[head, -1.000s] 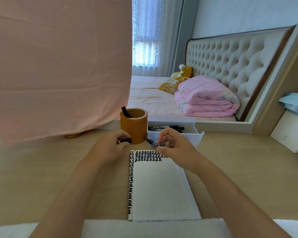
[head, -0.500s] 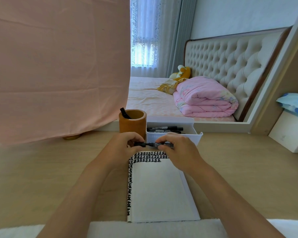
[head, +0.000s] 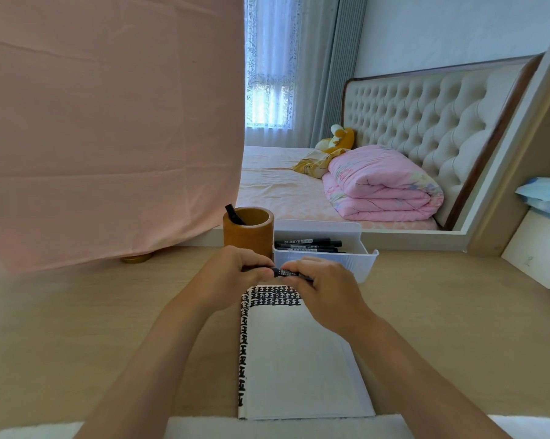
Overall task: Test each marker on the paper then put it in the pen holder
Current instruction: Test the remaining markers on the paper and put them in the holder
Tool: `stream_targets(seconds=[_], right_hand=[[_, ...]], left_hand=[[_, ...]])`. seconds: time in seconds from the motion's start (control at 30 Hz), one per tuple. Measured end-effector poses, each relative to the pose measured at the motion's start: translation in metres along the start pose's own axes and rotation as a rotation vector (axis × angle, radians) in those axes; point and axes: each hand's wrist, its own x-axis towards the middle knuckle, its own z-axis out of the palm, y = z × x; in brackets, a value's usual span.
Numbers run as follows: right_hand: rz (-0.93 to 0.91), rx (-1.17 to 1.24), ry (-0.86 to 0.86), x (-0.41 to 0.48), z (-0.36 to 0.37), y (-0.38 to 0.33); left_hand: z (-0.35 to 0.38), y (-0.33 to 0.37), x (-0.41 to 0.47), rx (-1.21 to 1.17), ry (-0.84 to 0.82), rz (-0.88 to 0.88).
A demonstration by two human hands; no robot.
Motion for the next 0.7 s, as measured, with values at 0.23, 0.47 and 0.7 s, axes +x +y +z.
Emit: stream_targets(seconds=[0.23, 0.47, 0.7], right_hand=[[0.080, 0.068, -0.118, 0.003, -0.002, -0.002], [0.177, 0.190, -0.160, 0.012, 0.002, -0.005], [0.233, 0.262, 0.059, 0.076, -0.021, -0.023]], left_hand=[[-0.004, 0.008, 0.001, -0.023, -0.011, 0.029], [-0.013, 0.002, 0.002, -0.008, 0.142, 0.008], [-0.051, -0.020, 0.043, 0.163, 0.408, -0.079]])
